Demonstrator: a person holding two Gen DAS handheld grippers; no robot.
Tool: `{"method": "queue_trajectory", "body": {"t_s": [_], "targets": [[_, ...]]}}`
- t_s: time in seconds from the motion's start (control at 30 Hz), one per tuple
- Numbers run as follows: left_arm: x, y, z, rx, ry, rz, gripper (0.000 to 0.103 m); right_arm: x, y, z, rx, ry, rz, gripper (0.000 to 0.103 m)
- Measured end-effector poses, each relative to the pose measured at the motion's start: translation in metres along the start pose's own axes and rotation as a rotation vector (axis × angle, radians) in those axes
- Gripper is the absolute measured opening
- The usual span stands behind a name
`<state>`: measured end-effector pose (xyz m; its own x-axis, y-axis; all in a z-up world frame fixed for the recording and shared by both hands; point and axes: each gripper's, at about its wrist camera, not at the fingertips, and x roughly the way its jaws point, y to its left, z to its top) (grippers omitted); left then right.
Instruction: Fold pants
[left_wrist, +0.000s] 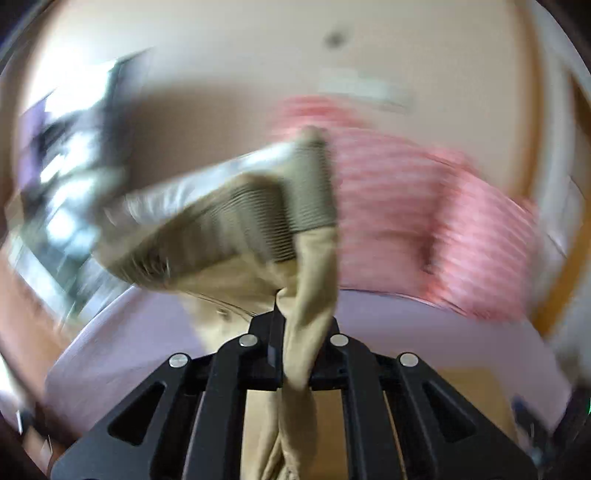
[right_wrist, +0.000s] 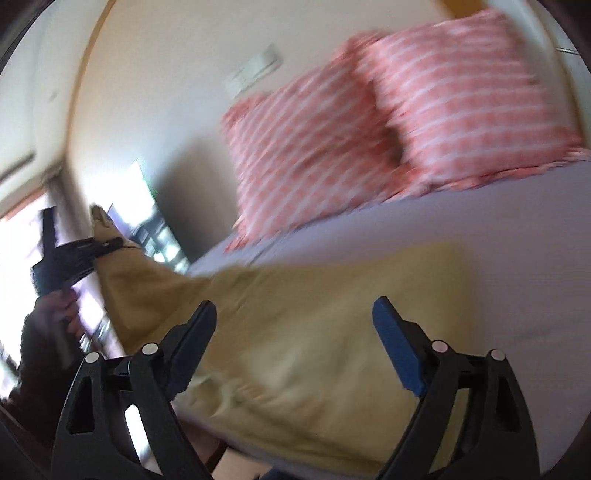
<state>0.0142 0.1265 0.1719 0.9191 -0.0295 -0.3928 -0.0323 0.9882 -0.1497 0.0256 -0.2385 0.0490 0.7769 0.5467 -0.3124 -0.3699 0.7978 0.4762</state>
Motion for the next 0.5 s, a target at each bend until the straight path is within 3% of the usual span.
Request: {"method": "queue_trajectory", "body": {"t_s": [0.1, 0.17, 0.27, 0.33, 0.4, 0.5], "targets": [[0.010, -0.104, -0.015, 0.206, 0.048, -0.238, 0.008, -0.033, -0.038, 0.012, 0.106, -0.086, -0.090, 0.089], [0.022, -0.165, -0.051, 0.348, 0.128, -0.371, 0.008, -0.047, -0.055, 0.015, 0.150, -0.111, -0.135, 0.089], [0.036, -0.223, -0.118, 0.557, 0.248, -0.444, 0.008, -0.062, -0.079, 0.017, 0.218, -0.115, -0.152, 0.089], [0.043, -0.240, -0.159, 0.667, 0.320, -0.457, 0.011, -0.062, -0.090, 0.018, 0.261, -0.078, -0.119, 0.089], [0.033, -0.238, -0.174, 0.704, 0.307, -0.449, 0.017, -0.055, -0.098, 0.019, 0.288, -0.026, -0.083, 0.089], [0.010, -0.212, -0.153, 0.595, 0.302, -0.590, 0.029, -0.031, -0.103, 0.022, 0.295, 0.084, -0.008, 0.089]]}}
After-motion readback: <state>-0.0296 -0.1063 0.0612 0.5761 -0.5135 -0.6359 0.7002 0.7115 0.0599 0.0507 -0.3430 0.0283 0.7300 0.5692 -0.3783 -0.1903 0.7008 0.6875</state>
